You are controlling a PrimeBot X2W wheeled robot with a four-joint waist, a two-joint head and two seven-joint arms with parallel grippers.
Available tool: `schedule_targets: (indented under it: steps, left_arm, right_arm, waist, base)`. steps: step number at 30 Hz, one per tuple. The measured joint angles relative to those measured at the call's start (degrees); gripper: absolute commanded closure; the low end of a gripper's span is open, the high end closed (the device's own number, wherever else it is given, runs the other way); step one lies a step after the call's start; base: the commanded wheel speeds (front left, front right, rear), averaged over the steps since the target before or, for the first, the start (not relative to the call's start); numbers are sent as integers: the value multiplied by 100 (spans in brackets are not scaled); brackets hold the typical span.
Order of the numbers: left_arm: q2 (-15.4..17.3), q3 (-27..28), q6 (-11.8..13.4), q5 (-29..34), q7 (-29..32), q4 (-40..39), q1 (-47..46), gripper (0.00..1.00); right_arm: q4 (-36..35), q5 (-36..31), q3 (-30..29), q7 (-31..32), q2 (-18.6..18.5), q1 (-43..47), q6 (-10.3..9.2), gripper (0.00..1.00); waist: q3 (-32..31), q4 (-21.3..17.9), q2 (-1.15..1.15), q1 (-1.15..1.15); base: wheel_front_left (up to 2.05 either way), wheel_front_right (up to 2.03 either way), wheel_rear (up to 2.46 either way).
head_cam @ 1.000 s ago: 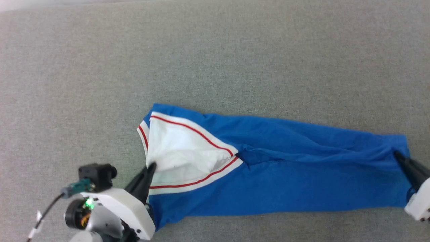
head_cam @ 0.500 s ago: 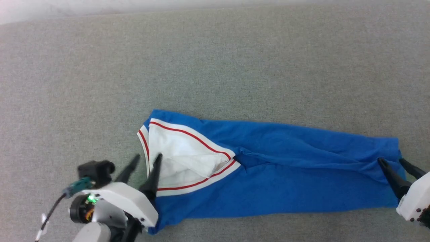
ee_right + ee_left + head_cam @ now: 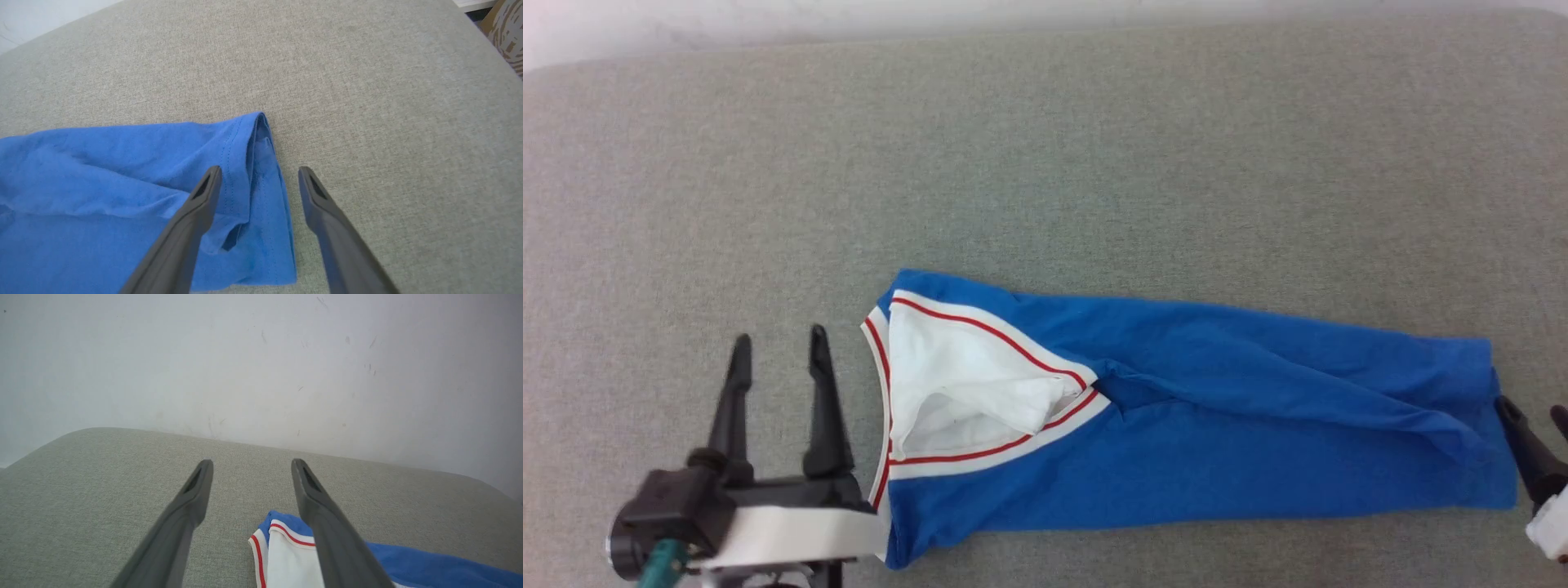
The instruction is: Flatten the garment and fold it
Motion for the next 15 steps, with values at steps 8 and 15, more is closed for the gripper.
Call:
schedule_targets:
  steps: [8,15]
  left_arm:
    - [-158,-123,-3,269,-8,23,53,0]
    - [-156,-131,-11,347,-11,16,47,0]
  right_arm:
    - [471,-253,48,79,66,-217,0,0]
    - [1007,-356,22,141,-53,-343,0,0]
  waist:
    - [140,148,0,1]
    - [289,270,0,0]
  base:
    - [0,0,0]
    - [0,0,0]
